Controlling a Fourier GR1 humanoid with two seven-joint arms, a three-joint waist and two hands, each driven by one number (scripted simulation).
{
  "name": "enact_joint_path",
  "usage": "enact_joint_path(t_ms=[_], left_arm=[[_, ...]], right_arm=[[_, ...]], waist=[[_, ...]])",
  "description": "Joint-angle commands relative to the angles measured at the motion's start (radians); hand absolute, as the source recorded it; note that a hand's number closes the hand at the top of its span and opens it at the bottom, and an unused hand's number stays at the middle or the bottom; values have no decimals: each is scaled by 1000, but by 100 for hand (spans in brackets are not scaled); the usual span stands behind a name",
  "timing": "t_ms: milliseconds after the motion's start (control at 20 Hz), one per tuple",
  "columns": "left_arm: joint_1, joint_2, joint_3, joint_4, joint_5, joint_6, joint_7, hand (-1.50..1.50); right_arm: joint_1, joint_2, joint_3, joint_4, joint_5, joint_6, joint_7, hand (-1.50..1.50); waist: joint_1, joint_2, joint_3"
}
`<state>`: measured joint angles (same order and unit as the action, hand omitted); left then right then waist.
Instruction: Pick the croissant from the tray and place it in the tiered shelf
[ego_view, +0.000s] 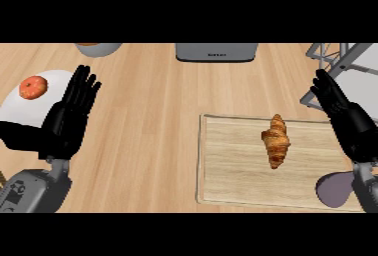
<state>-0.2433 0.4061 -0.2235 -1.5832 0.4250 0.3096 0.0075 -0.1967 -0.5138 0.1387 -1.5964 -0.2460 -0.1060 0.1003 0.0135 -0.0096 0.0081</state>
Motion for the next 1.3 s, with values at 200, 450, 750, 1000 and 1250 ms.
enact_joint_path(t_ms=[200, 450, 750, 1000, 1250], left_arm=[[74, 178, -49, 72, -182, -53, -41, 0], [138, 224, -73, 109, -207, -91, -49, 0], [124, 193, -108, 169, -262, -115, -138, 0], [133, 189, -101, 167, -273, -92, -134, 0], [122, 206, -82, 179, -260, -113, -139, 0]], right_arm=[[72, -45, -4, 31, 471, -429, -27, 150], [166, 61, -123, 70, 632, -811, -38, -150], [263, 275, 82, 113, 1056, -1051, -62, -150], [331, 390, -31, 150, 1377, -968, 99, -150], [386, 484, -134, 164, 1572, -791, 237, -150]], waist=[[-41, 5, -14], [-77, 4, -9], [-31, 12, -13], [-44, 10, -20], [-56, 21, -24]])
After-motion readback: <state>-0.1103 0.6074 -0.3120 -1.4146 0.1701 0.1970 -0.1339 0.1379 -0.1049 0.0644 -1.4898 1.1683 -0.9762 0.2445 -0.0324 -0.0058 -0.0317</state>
